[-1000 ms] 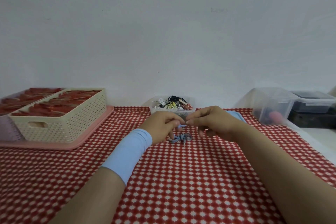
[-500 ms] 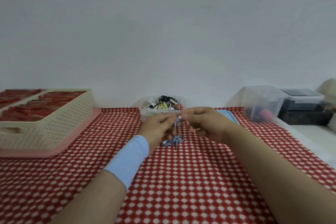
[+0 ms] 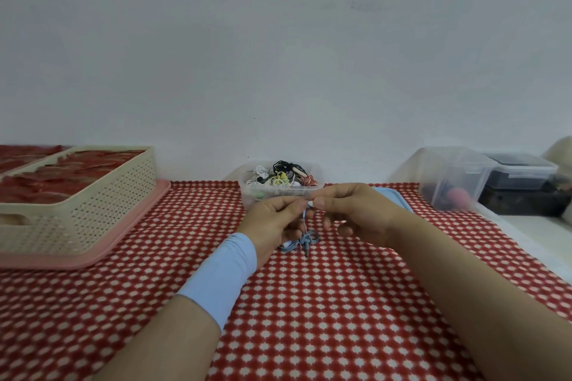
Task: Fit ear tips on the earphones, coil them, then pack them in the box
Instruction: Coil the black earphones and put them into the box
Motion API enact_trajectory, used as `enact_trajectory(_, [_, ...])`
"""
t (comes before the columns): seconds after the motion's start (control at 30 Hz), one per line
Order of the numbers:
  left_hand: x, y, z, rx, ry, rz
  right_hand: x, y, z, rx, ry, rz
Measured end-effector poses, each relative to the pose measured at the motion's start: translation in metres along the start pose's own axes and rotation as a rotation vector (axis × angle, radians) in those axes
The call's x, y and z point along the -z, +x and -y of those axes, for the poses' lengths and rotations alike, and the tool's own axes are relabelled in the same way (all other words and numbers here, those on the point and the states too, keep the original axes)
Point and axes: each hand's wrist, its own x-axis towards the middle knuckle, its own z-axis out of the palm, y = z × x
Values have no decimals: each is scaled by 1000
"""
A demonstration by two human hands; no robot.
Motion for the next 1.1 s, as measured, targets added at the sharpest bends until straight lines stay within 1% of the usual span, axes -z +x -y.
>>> enact_trajectory(0.33, [4,-2,0,-2,11,52,-1,0,0,-67,34,7])
enact_trajectory(0.53, [3,-3,-1,3,46,47,-5,-1,-1,-40,-2,2])
enact_trajectory(0.8, [-1,-6,-2,9,-85,52,-4,-2,-1,-27,64,11])
enact_trajectory(1.0, [-3,-7,-2,27,-155,57,-4,-2,0,-33,56,13])
enact_trajectory(1.1, [-3,-8,-1,28,-147,37,-6,-4,-2,-2,6,-10])
